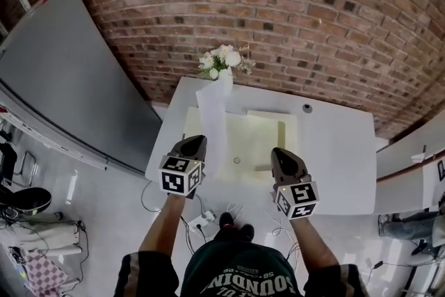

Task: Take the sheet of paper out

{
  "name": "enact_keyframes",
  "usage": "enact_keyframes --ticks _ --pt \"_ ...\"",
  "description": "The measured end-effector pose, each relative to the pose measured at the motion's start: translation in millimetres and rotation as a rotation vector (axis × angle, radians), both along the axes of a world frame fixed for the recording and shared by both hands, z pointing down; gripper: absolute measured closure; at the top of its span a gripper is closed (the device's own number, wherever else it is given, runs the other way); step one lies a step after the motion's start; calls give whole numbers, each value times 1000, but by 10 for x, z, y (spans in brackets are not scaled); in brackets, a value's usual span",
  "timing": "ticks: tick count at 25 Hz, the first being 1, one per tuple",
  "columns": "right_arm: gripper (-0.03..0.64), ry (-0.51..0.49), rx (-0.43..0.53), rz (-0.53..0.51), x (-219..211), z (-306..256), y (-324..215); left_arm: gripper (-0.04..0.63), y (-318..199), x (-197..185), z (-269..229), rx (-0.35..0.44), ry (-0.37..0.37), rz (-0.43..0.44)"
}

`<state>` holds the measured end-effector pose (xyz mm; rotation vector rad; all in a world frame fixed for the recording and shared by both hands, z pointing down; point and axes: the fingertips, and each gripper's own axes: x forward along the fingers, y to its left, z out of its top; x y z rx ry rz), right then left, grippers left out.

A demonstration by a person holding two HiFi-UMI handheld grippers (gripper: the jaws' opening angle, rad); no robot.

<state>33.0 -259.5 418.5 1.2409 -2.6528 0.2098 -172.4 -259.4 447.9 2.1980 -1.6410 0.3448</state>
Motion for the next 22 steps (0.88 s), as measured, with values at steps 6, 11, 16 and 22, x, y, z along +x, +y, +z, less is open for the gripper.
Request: enact_keyframes --ticks 6,11,16,22 --pt "548 -15 57 13 92 -296 -40 584 24 79 -315 64 3 13" --pt "548 -20 88 16 148 -430 -33 584 51 153 -454 89 -6 27" --pt "548 -26 94 5 171 -455 22 584 97 230 -487 97 -5 39" --pt "548 -19 87 5 182 -426 110 584 181 281 -446 81 -4 56"
